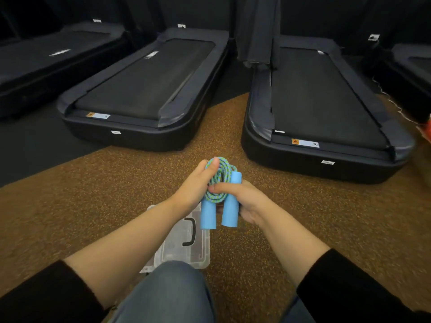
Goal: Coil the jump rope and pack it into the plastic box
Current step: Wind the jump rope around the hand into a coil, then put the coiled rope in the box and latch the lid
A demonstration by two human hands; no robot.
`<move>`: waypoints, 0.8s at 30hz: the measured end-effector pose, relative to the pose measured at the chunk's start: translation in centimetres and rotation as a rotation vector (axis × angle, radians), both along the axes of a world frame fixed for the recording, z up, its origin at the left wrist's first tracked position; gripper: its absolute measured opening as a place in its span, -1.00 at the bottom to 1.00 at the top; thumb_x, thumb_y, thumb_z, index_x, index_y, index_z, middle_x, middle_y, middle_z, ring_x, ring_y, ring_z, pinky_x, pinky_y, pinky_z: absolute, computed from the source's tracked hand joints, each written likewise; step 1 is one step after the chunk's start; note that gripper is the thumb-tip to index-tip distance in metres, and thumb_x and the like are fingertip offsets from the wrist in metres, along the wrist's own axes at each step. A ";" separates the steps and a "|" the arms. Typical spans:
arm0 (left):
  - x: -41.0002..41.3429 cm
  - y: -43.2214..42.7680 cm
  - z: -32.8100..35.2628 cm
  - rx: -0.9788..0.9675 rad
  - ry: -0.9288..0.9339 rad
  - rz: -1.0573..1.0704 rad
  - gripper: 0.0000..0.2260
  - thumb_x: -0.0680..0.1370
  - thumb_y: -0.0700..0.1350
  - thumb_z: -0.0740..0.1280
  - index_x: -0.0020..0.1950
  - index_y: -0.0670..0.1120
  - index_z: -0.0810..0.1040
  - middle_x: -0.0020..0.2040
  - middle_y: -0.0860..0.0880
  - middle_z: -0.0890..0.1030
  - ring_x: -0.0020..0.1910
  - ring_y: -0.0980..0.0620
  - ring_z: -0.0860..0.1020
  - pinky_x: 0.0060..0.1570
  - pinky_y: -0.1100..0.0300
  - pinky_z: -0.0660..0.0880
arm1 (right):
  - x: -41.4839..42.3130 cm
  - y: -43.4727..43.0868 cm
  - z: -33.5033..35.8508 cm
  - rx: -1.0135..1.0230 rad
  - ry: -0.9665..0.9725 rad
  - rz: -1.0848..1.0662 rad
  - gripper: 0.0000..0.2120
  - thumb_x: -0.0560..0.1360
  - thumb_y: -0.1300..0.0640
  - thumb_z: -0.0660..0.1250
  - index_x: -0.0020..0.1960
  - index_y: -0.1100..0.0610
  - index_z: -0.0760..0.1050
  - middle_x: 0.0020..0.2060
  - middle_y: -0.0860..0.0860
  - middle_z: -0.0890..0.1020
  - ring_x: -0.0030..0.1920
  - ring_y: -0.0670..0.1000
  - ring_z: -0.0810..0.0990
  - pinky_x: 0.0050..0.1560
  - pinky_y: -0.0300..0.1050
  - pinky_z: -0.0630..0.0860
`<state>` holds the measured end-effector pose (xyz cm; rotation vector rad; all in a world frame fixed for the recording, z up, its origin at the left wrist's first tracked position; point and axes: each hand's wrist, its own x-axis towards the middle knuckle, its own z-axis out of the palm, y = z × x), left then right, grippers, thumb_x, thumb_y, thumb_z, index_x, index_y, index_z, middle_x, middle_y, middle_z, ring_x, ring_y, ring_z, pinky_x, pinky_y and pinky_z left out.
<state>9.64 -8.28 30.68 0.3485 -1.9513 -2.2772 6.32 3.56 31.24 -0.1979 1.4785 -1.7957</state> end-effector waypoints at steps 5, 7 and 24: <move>-1.3 -2.3 -3.3 0.019 -0.090 -0.034 -0.76 0.61 0.06 0.14 -0.06 -0.09 0.43 -0.09 -0.07 0.51 -0.02 0.02 0.54 0.19 0.01 0.44 | -1.4 -2.2 -3.1 0.029 -0.016 -0.029 -0.86 0.35 0.38 0.44 -0.15 0.19 0.58 -0.34 0.05 0.69 -0.35 0.00 0.67 -0.34 -0.14 0.61; -1.7 -3.4 -4.8 0.047 -0.162 -0.090 -0.56 0.55 0.21 0.18 0.15 -0.13 0.48 0.15 -0.10 0.55 0.23 -0.05 0.51 0.37 -0.06 0.33 | -2.2 -2.9 -4.6 0.069 -0.023 -0.039 -0.85 0.34 0.38 0.45 -0.15 0.19 0.59 -0.30 0.07 0.69 -0.31 0.02 0.66 -0.25 -0.09 0.63; 1.0 -13.9 -21.9 -0.605 -0.720 0.147 -0.61 0.52 -0.10 0.35 0.29 -0.23 0.44 0.29 -0.17 0.48 0.28 -0.13 0.45 0.21 0.15 0.35 | -6.1 -7.0 -16.0 0.285 -0.164 -0.050 -0.85 0.33 0.32 0.47 -0.13 0.18 0.59 -0.33 0.02 0.69 -0.38 -0.05 0.65 -0.42 -0.26 0.52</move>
